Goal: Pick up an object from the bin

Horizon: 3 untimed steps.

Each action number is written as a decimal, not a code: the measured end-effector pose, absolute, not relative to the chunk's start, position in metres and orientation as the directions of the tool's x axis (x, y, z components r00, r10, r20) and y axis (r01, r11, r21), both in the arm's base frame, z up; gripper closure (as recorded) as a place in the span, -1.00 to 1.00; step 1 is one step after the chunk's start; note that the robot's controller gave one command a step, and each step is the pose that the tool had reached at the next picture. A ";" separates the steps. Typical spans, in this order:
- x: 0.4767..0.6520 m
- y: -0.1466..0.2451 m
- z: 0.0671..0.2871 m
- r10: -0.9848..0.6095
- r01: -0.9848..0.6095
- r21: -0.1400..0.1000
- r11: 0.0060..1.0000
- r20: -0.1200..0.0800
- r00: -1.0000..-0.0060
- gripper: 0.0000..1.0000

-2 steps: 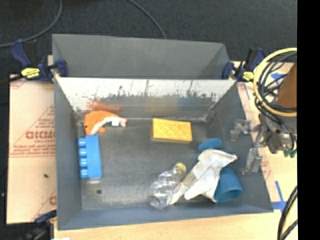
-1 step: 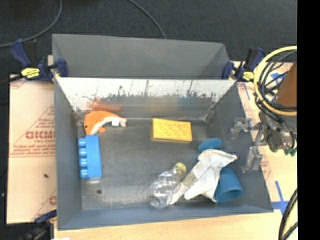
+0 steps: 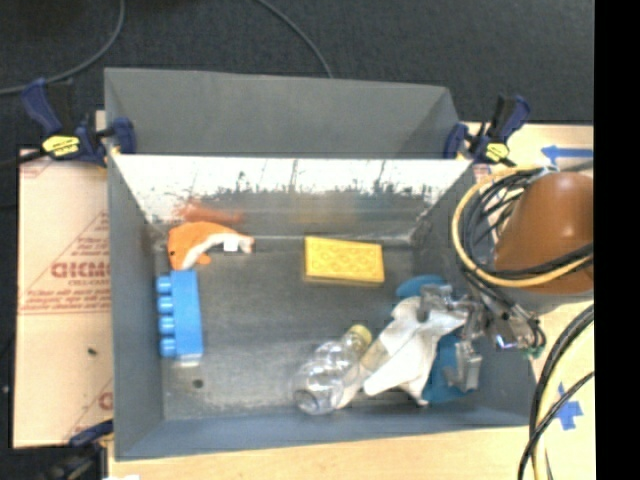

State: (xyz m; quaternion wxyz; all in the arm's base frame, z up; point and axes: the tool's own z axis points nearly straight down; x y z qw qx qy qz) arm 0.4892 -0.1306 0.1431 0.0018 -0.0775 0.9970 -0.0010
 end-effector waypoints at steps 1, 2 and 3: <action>0.483 -0.120 0.109 -0.266 -0.266 -0.003 0.964 -0.009 -0.964 -1.00; 0.489 -0.077 0.071 -0.454 -0.454 -0.004 0.891 -0.009 -0.891 -1.00; 0.480 -0.086 0.074 -0.648 -0.649 0.010 0.761 -0.029 -0.761 -1.00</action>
Offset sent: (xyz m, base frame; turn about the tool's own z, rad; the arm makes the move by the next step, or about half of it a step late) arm -0.0028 0.0520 -0.0731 -0.3137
